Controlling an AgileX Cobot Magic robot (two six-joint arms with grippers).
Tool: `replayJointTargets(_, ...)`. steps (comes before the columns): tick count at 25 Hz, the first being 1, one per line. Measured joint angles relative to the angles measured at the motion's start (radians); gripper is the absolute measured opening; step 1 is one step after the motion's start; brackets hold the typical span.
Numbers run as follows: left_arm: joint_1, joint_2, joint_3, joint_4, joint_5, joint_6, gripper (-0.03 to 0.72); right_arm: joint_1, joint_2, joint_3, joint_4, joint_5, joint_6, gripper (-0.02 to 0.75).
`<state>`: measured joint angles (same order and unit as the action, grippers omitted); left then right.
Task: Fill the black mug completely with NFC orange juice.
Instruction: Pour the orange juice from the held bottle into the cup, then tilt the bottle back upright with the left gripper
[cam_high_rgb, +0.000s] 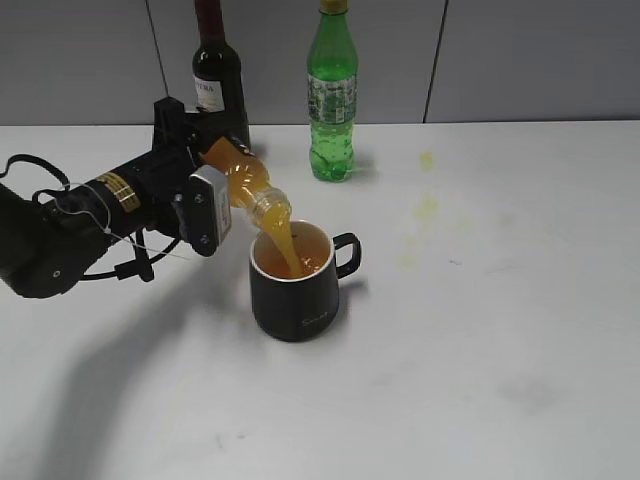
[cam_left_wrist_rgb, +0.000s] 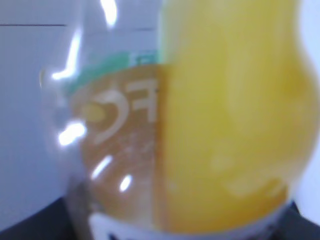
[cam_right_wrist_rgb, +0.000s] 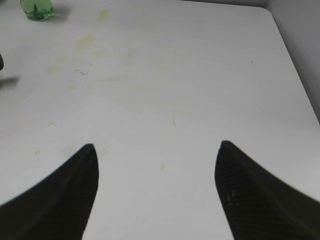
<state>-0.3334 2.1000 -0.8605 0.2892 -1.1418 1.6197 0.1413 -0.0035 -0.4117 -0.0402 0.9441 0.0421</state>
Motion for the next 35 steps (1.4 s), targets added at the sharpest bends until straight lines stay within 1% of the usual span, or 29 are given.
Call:
replayJointTargets(23, 0.000, 0.000, -0.001, -0.002, -0.035, 0.090, 0.468, 0.000, 0.000, 0.000, 0.000, 0.000, 0.000, 0.553)
replayJointTargets(35, 0.000, 0.000, -0.001, -0.001, -0.047, 0.165, 0.468, 0.000, 0.000, 0.000, 0.000, 0.000, 0.000, 0.553)
